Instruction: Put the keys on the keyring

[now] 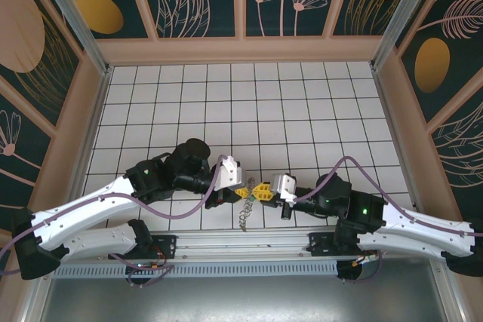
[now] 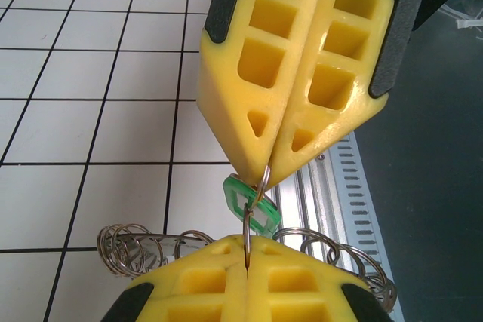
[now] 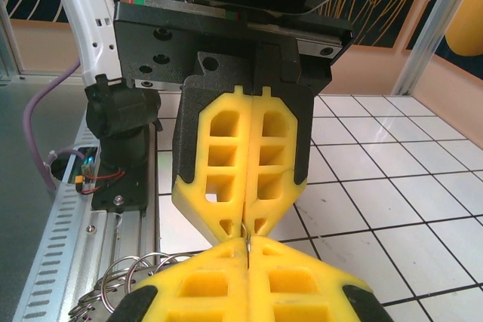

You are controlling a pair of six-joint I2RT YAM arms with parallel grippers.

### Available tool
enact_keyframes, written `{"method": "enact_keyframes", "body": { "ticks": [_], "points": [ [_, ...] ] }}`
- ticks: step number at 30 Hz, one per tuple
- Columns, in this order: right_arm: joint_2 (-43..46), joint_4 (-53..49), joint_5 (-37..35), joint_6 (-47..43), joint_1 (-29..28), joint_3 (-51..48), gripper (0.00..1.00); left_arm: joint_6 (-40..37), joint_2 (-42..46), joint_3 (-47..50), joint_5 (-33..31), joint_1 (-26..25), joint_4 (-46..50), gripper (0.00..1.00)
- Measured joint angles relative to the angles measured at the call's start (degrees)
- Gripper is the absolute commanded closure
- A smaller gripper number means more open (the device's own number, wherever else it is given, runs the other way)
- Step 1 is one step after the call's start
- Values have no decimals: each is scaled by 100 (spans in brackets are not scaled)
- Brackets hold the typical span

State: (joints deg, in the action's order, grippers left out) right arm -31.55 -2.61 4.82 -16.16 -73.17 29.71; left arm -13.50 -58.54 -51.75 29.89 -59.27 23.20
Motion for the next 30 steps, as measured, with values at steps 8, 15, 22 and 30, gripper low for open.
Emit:
{"method": "enact_keyframes", "body": {
  "ticks": [8, 15, 22, 30],
  "points": [
    [0, 0, -22, 0, 4, 0, 100, -2, 0, 0, 0, 0, 0, 100],
    [-55, 2, -7, -2, 90, 0, 100, 0, 0, 0, -2, 0, -2, 100],
    [-76, 2, 70, 0, 114, 0, 100, 0, 0, 0, 0, 0, 0, 100],
    [-39, -7, 127, 0, 118, 0, 100, -2, 0, 0, -2, 0, 0, 100]
  ]
}}
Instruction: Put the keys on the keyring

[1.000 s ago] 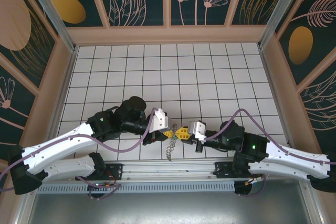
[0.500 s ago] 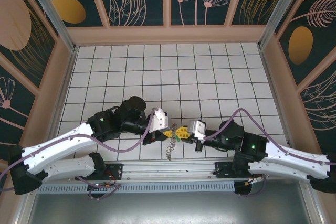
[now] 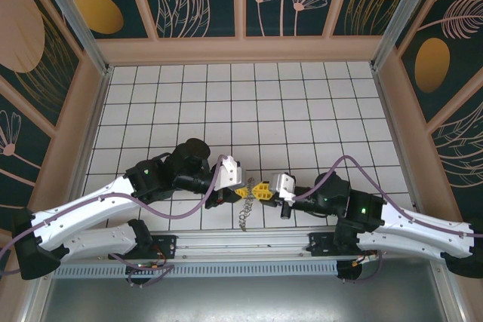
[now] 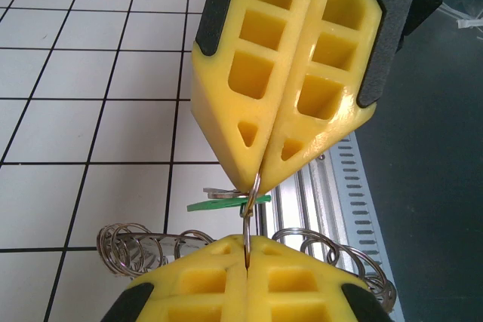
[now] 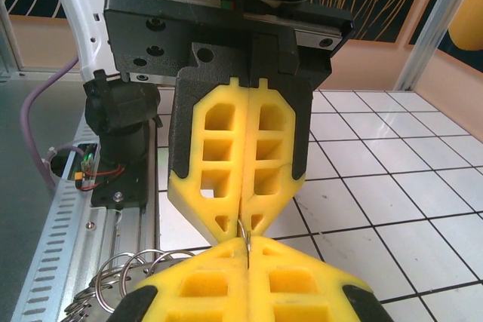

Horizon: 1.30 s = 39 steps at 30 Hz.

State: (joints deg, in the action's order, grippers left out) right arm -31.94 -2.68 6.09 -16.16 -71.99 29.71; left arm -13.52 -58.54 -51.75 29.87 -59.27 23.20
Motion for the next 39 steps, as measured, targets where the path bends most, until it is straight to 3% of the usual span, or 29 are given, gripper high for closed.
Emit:
{"method": "enact_keyframes", "body": {
  "ticks": [20, 39],
  "points": [
    [39, -83, 179, 26, 76, 0, 100, -210, -238, -87, -446, -162, 262, 100],
    [-96, -249, 131, 192, 76, 0, 100, -234, -170, -114, -468, -227, 275, 100]
  ]
}}
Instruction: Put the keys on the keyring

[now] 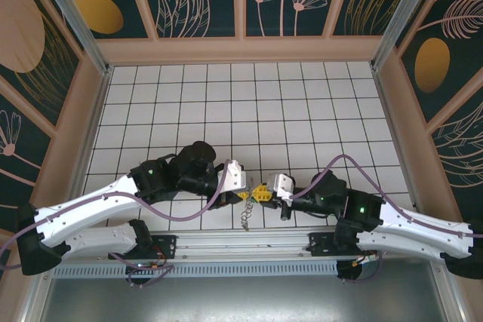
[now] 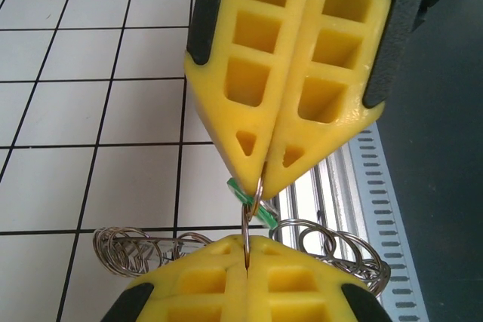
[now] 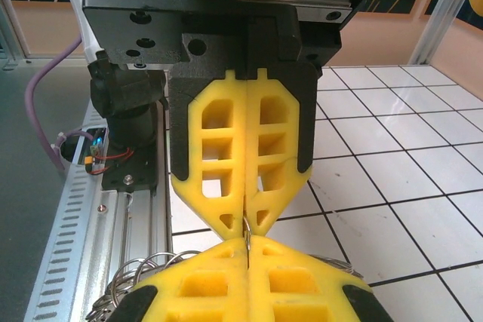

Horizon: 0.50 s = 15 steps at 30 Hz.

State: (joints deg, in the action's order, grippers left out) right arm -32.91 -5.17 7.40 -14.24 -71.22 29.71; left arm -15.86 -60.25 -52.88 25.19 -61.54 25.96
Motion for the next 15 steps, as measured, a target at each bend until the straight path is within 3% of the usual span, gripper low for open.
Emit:
{"method": "enact_keyframes", "body": {
  "ticks": [15],
  "points": [
    [87, -26, -28, 0, 0, 0, 100, -2, 0, 0, -9, -9, -42, 100]
  ]
}}
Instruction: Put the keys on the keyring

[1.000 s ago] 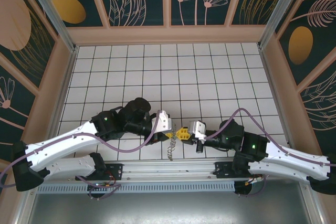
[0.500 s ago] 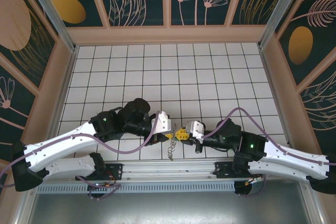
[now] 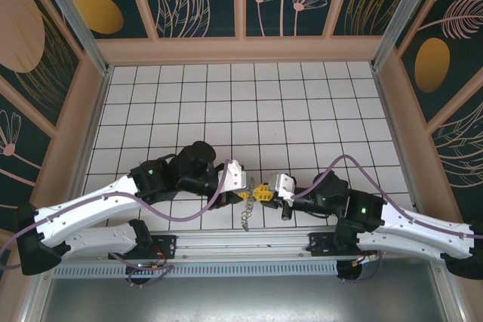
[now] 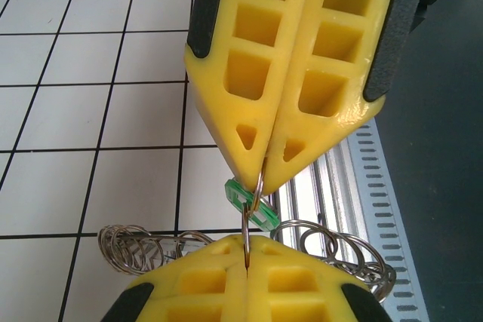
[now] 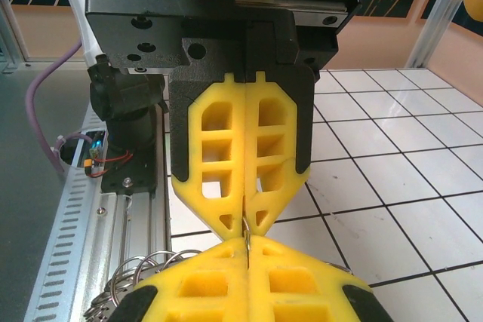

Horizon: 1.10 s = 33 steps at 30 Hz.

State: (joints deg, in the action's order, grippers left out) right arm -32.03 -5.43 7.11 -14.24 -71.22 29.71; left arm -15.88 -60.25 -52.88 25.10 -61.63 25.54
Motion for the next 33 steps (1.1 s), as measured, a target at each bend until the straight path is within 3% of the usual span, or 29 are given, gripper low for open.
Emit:
{"method": "enact_keyframes", "body": {
  "ticks": [33],
  "points": [
    [76, 0, 2, 0, 0, 0, 100, 2, 4, 7, -57, -22, -39, 100]
  ]
}}
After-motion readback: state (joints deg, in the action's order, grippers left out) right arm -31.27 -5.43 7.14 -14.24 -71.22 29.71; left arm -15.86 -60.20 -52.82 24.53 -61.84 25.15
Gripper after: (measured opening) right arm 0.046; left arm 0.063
